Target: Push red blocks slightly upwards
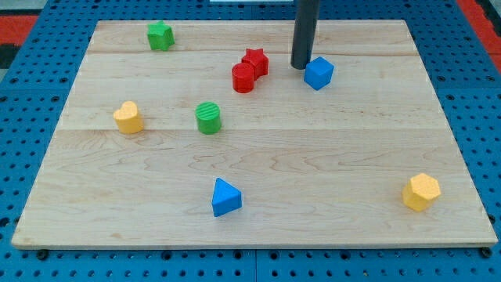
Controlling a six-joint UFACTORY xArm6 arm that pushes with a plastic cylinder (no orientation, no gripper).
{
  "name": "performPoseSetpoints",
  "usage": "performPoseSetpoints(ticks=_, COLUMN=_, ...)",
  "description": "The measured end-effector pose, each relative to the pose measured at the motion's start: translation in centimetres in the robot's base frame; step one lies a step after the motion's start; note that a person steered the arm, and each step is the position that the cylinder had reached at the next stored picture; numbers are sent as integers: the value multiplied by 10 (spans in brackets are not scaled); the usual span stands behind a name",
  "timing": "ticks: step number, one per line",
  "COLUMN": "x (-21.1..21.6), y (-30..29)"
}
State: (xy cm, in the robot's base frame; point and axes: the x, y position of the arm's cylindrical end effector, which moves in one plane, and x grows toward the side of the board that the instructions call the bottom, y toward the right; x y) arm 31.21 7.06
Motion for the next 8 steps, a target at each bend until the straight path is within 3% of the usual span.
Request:
performPoseSetpoints(ticks=2, x=78, y=-43)
performPoseSetpoints(ticks=3, x=69, y=-98)
performPoseSetpoints(ticks=4, x=53, y=-114)
performPoseSetpoints(ticks=6, x=27, y=-98)
performPoseSetpoints(ticks=8, x=40, y=-91)
